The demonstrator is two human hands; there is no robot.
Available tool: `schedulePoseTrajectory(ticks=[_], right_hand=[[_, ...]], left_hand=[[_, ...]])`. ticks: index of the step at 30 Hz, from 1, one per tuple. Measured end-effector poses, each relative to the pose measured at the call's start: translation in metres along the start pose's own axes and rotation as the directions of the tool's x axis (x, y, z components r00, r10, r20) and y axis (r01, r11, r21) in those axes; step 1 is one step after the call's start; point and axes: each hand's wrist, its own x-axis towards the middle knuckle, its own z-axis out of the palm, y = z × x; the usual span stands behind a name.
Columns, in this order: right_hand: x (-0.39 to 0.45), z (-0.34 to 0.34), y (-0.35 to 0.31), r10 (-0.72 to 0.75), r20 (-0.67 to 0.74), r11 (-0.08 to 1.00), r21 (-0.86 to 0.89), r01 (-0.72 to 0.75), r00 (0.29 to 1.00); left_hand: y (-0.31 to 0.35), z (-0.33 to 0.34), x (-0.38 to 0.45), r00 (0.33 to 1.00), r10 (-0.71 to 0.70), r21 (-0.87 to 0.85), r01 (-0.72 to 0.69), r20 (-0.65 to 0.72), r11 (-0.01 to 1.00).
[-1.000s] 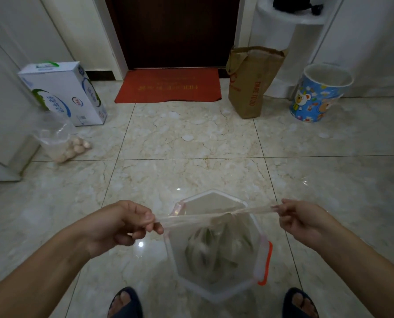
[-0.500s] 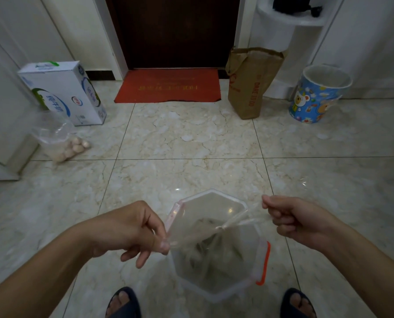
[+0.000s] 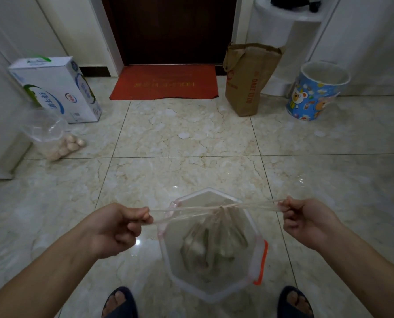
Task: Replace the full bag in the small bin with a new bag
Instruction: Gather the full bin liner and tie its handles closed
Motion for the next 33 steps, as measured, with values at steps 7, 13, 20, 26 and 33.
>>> schedulePoseTrajectory(ticks=[7,13,20,26,33], right_hand=[[0.002,0.004,0.006,-0.007,0.039,1.000,0.001,0.007,0.999],[-0.045,0.025,0.010,-0.271,0.239,0.885,-0.320,0.339,0.933],[-0.085,0.055,0.024,-0.176,0.545,0.848,-0.339,0.407,0.820],[-0.079,0.069,0.019,-0.255,0.536,0.802,-0.349,0.486,0.805],[-0.068,0.077,0.014,-0.249,0.438,0.742,-0.488,0.461,0.864]], left_hand=[[0.001,0.006,0.000,0.998,-0.004,-0.188,-0.008,-0.063,0.982],[0.014,0.028,-0.025,0.982,0.190,-0.090,-0.190,-0.014,0.978],[0.004,0.085,-0.036,0.936,0.324,0.237,-0.349,0.140,0.907],[0.008,0.109,-0.024,0.918,0.353,0.263,-0.390,0.179,0.882],[0.003,0.122,-0.006,0.898,0.404,0.357,-0.441,0.177,0.824]])
